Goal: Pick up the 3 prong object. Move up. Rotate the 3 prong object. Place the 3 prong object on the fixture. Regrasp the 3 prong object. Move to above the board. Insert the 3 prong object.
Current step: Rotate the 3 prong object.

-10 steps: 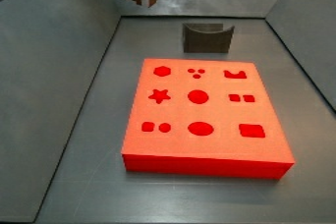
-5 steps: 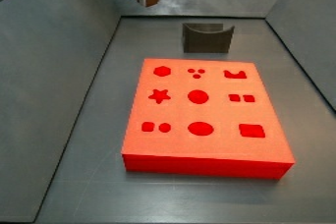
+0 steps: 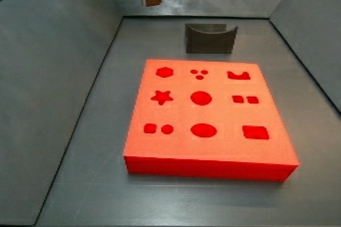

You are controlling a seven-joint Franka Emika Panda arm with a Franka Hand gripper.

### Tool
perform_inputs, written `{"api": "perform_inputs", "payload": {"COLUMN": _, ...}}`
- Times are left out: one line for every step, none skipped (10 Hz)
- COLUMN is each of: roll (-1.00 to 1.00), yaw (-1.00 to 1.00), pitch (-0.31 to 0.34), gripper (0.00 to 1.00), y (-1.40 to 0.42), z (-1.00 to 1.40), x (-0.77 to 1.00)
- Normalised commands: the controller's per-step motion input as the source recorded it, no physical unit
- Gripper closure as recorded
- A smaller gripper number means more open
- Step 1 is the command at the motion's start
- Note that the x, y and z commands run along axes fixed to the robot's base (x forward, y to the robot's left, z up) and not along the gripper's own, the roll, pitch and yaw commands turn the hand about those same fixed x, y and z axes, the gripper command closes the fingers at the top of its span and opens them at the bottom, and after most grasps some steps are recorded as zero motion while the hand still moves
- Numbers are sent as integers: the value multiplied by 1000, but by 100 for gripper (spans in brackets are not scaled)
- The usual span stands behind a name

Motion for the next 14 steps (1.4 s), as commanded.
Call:
{"api": "perform_inputs", "payload": {"roll": -33, "yaw": -1000, "pitch": -9, "gripper": 100, "y": 20, "z": -43, "x": 13}}
{"api": "perform_inputs", "payload": {"roll": -40, "yaw": -1000, "pitch": -10, "gripper": 100, "y": 20, "z": -43, "x": 12}}
{"api": "perform_inputs", "payload": {"roll": -49, "yaw": -1000, "pitch": -13, "gripper": 100, "y": 20, "z": -43, "x": 12}}
{"api": "perform_inputs", "payload": {"roll": -53, "yaw": -922, "pitch": -14, "gripper": 100, "y": 20, "z": -43, "x": 12}}
{"api": "perform_inputs", "payload": {"roll": -53, "yaw": -530, "pitch": -14, "gripper": 100, "y": 20, "z": -43, "x": 12}}
{"api": "perform_inputs", "payload": {"roll": -53, "yaw": -357, "pitch": -14, "gripper": 100, "y": 20, "z": -43, "x": 12}}
{"api": "perform_inputs", "payload": {"roll": -53, "yaw": -239, "pitch": -14, "gripper": 100, "y": 20, "z": -42, "x": 13}}
{"api": "perform_inputs", "payload": {"roll": 0, "yaw": 0, "pitch": 0, "gripper": 100, "y": 0, "z": -1000, "x": 0}}
{"api": "perform_inputs", "payload": {"roll": 0, "yaw": 22, "pitch": -5, "gripper": 100, "y": 0, "z": -1000, "x": 4}}
{"api": "perform_inputs", "payload": {"roll": -7, "yaw": 28, "pitch": -24, "gripper": 100, "y": -1, "z": -1000, "x": 17}}
{"api": "perform_inputs", "payload": {"roll": -18, "yaw": 28, "pitch": -30, "gripper": 100, "y": -3, "z": -1000, "x": 23}}
{"api": "perform_inputs", "payload": {"roll": -35, "yaw": 23, "pitch": -34, "gripper": 100, "y": 0, "z": -1000, "x": 33}}
{"api": "perform_inputs", "payload": {"roll": -44, "yaw": 21, "pitch": -31, "gripper": 100, "y": 0, "z": -1000, "x": 38}}
{"api": "perform_inputs", "payload": {"roll": -65, "yaw": 21, "pitch": -25, "gripper": 100, "y": 0, "z": -866, "x": 50}}
